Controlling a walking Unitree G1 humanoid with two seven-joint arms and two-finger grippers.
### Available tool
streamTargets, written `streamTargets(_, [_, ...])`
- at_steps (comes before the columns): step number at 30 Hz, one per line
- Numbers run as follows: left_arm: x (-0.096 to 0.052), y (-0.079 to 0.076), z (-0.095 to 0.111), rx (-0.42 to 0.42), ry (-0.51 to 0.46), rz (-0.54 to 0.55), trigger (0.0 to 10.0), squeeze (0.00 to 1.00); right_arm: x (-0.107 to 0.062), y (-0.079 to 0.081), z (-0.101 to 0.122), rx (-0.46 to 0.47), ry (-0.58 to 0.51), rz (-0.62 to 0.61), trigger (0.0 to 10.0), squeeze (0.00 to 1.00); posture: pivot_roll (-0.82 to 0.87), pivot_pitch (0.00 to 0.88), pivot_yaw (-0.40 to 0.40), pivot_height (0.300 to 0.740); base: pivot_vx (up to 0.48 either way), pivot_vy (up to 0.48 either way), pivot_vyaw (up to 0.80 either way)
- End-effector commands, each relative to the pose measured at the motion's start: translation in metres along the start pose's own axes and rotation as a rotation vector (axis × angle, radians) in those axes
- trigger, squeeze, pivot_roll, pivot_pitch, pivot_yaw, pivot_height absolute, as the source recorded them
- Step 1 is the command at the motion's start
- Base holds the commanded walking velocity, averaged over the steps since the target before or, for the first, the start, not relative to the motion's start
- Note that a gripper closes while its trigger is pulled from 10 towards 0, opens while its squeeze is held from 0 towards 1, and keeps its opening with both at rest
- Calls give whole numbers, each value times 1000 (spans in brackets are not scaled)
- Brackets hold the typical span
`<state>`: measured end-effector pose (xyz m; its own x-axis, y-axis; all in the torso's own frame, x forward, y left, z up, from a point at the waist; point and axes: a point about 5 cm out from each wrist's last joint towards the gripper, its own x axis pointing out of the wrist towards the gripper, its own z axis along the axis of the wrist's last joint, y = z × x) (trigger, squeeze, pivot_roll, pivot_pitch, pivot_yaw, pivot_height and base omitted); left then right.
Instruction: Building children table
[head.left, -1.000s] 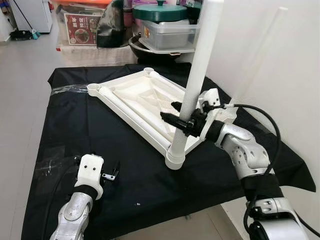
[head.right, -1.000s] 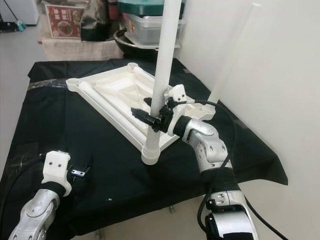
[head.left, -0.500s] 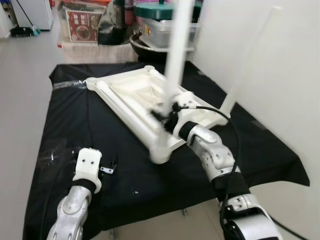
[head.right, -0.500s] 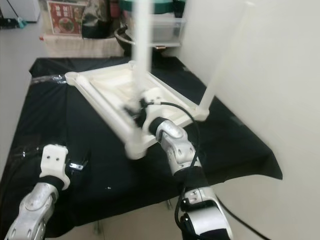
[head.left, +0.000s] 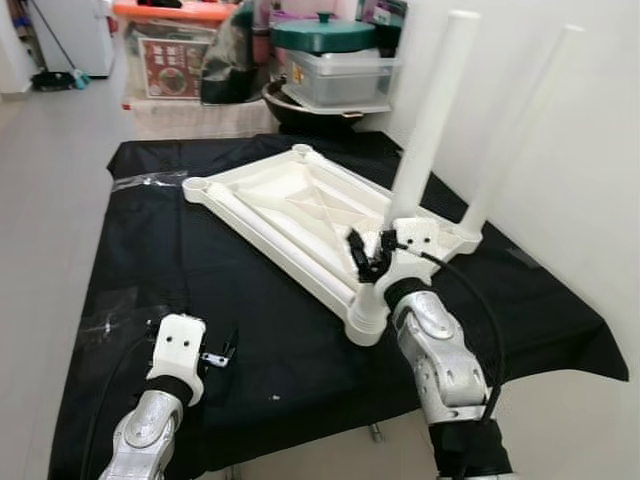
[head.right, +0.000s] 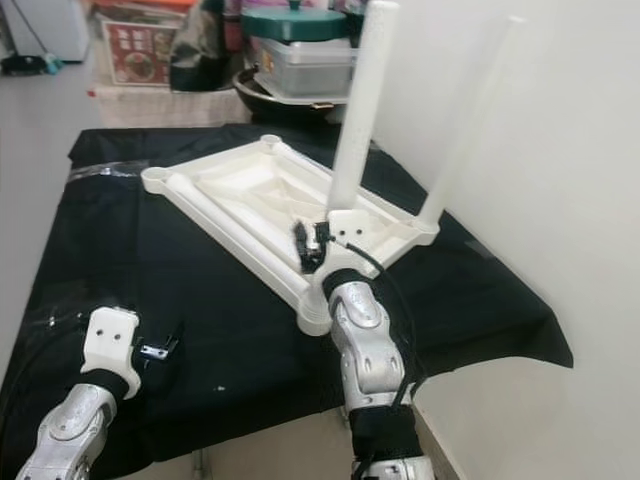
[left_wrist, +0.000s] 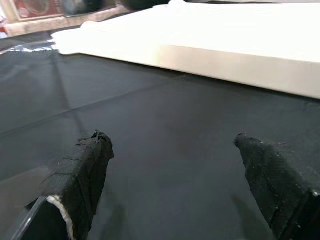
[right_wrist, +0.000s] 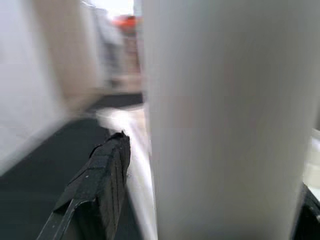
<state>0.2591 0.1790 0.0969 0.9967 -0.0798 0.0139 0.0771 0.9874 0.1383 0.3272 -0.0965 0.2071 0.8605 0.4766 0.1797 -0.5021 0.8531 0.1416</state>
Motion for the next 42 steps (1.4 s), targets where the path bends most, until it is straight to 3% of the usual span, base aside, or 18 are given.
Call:
streamTargets(1, [0,-1,-2,-11,6,-2,10000,0,3,22,13,43,-25,228,10000,0,102,0,-115,740,0,0,0])
streamTargets(2, [0,-1,-2,-11,6,-2,10000,0,3,22,13,43,-25,228,10000,0,102,0,-115,740,0,0,0])
streamTargets(4, [0,-2,-2,-14,4,-7,10000,0,-17,32,20,15,22,534,10000,0,103,0,-115,740,0,0,0])
streamTargets(6, [1,-3,-3,-14,4,-8,10000,0,-20,32,17,-21,50,589,10000,0,105,0,-118,740,0,0,0])
streamTargets(8, [1,-3,-3,-14,4,-8,10000,0,-18,25,3,-146,111,596,10000,0,115,0,-127,740,0,0,0])
streamTargets(16, [0,3,-1,-8,1,21,10000,0,-5,28,-24,-122,167,588,10000,0,149,0,-146,740,0,0,0])
streamTargets(17, [0,3,-1,-7,1,21,10000,0,-3,29,-24,-113,155,567,4824,0,146,0,-143,740,0,0,0])
streamTargets(18, [0,3,-1,-7,1,21,10000,0,-3,29,-24,-113,155,567,4824,0,146,0,-143,740,0,0,0])
streamTargets(19, [-1,3,-2,-6,2,20,10000,0,0,27,-25,-116,148,516,0,0,145,0,-143,740,0,0,0])
streamTargets(21, [-1,2,-2,-5,2,13,10000,0,9,6,-27,-132,163,233,0,0,135,0,-132,740,0,0,0])
streamTargets(22, [-1,2,-2,-4,4,9,10000,0,11,-21,-31,-147,190,-105,0,0,135,0,-132,740,0,0,0])
streamTargets(24, [0,2,-2,-4,4,8,10000,0,11,-27,-32,-150,195,-171,0,0,135,0,-132,740,0,0,0])
streamTargets(31, [-2,0,-5,-7,17,3,10000,0,-28,-63,-36,-302,210,-768,0,0,130,0,-123,740,0,0,0])
streamTargets(32, [-3,1,-5,-11,19,5,10000,0,-25,-52,-44,-247,266,-710,10000,0,125,0,-121,740,0,0,0])
streamTargets(36, [-2,0,-5,-16,20,2,10000,0,-12,-30,-42,-152,206,-539,10000,0,121,0,-121,740,0,0,0])
streamTargets(37, [-2,0,-5,-16,19,1,10000,0,-10,-29,-38,-136,173,-508,10000,1000,121,0,-121,740,0,0,0])
streamTargets(41, [-1,0,-5,-18,19,2,10000,0,3,-26,-20,-89,108,-355,10000,1000,121,0,-121,740,0,0,0])
streamTargets(42, [-1,0,-5,-20,18,3,10000,0,13,-22,-5,-69,74,-149,10000,0,114,0,-122,740,0,0,0])
